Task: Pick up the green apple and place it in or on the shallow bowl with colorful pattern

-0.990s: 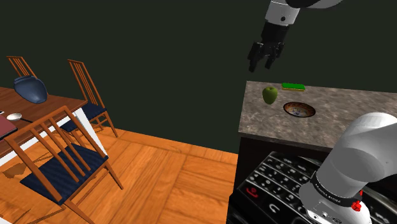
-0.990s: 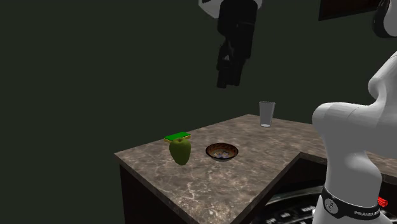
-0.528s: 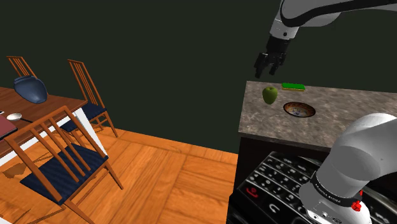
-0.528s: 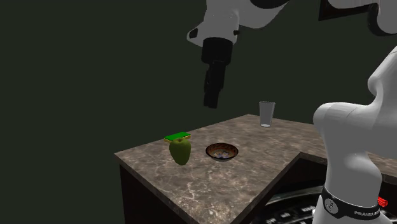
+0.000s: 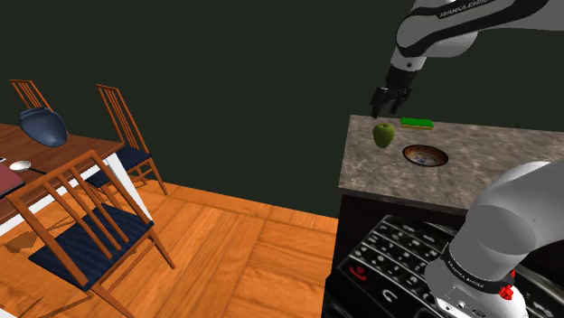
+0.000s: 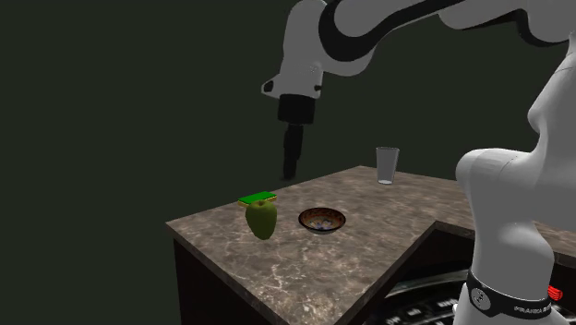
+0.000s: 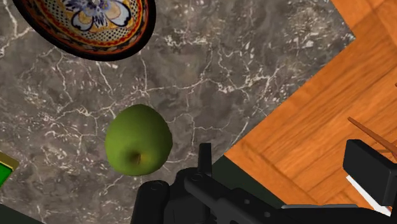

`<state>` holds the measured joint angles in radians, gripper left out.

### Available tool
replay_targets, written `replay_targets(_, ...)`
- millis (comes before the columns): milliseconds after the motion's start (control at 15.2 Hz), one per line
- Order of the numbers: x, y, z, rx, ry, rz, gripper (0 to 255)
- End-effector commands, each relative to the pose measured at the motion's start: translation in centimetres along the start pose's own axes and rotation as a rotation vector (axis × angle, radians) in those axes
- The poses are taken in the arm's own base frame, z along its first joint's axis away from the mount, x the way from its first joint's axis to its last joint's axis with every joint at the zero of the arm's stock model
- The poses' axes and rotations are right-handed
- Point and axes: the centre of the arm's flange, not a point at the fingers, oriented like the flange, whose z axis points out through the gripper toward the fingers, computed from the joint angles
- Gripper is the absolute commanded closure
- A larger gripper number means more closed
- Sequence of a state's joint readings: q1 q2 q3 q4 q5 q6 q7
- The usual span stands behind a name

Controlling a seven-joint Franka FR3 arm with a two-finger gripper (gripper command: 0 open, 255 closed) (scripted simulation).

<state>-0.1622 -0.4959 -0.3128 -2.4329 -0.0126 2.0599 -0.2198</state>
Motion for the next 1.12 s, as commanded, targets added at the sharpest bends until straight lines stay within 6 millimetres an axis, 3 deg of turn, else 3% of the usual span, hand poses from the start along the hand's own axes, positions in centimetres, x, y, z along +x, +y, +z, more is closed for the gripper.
replay_targets(0,0.7,2.5,1.5,-0.003,-0.002,0.009,0)
replay_targets(594,2.7,12.6,7.4,-0.009,-0.012,0.050,0)
replay_targets(1056,2.8,13.2,10.9,-0.009,-0.013,0.053,0)
